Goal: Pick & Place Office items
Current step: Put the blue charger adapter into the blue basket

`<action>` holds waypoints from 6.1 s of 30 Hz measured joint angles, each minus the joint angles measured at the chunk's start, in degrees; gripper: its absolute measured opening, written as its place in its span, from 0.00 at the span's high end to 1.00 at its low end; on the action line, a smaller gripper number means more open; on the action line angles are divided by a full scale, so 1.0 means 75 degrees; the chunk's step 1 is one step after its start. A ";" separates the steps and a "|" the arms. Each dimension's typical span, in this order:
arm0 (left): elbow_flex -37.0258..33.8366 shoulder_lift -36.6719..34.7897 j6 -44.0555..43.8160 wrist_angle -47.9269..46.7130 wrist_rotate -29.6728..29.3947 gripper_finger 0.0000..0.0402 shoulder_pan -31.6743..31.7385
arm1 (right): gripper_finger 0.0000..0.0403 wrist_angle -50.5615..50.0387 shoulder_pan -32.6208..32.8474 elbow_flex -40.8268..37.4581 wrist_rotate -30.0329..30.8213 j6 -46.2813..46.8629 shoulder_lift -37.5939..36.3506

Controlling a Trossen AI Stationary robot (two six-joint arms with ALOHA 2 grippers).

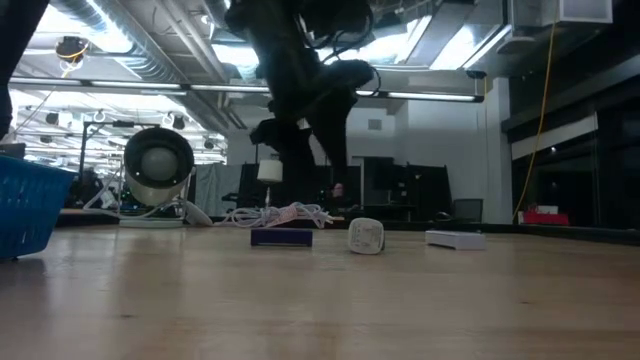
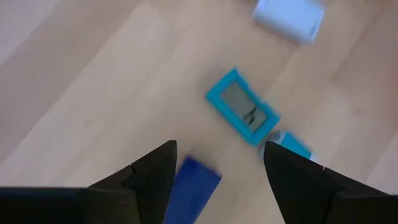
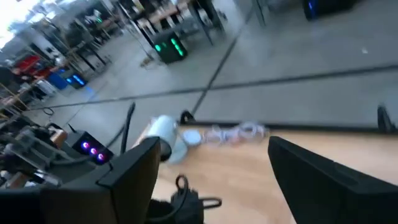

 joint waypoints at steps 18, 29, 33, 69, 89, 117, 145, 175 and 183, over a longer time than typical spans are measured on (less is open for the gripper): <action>-0.0005 0.0000 -0.3219 0.0849 -0.0496 0.41 0.0309 | 0.25 -0.0003 0.1716 -0.0003 -0.0037 -0.4814 -0.1870; -0.0006 0.0569 -0.7180 0.1260 -0.0511 0.41 -0.1092 | 0.25 -0.0006 0.2543 0.0012 -0.0741 -0.6815 -0.3202; 0.0382 0.1067 -0.7464 0.1280 0.0088 0.41 -0.1312 | 0.25 -0.0003 0.2633 0.0000 -0.0804 -0.7241 -0.3550; 0.3716 0.3162 -0.7576 -0.2299 0.1006 0.41 -0.0874 | 0.25 0.0000 0.2693 0.0000 -0.1062 -0.7844 -0.4290; 0.3716 0.3223 -0.6949 -0.2257 0.1153 0.41 -0.0572 | 0.25 0.0003 0.2693 0.0000 -0.1110 -0.7785 -0.4293; 0.3773 0.3458 -0.5521 -0.2192 0.1704 0.66 -0.0508 | 0.25 0.0029 0.2693 0.0000 -0.0826 -0.7779 -0.4296; 0.0997 0.0018 -0.8685 -0.1687 -0.3968 0.67 -0.4294 | 0.25 0.0116 0.2690 0.0000 -0.0188 -0.6981 -0.4296; 0.0393 -0.0656 -1.0045 -0.4253 -0.1411 0.67 -0.6445 | 0.25 0.0116 0.2690 0.0000 0.1177 -0.6436 -0.4284; -0.0037 -0.0656 -1.0066 -0.3975 -0.1224 0.64 -0.6316 | 0.25 0.0078 0.2690 0.0000 0.1241 -0.6464 -0.4284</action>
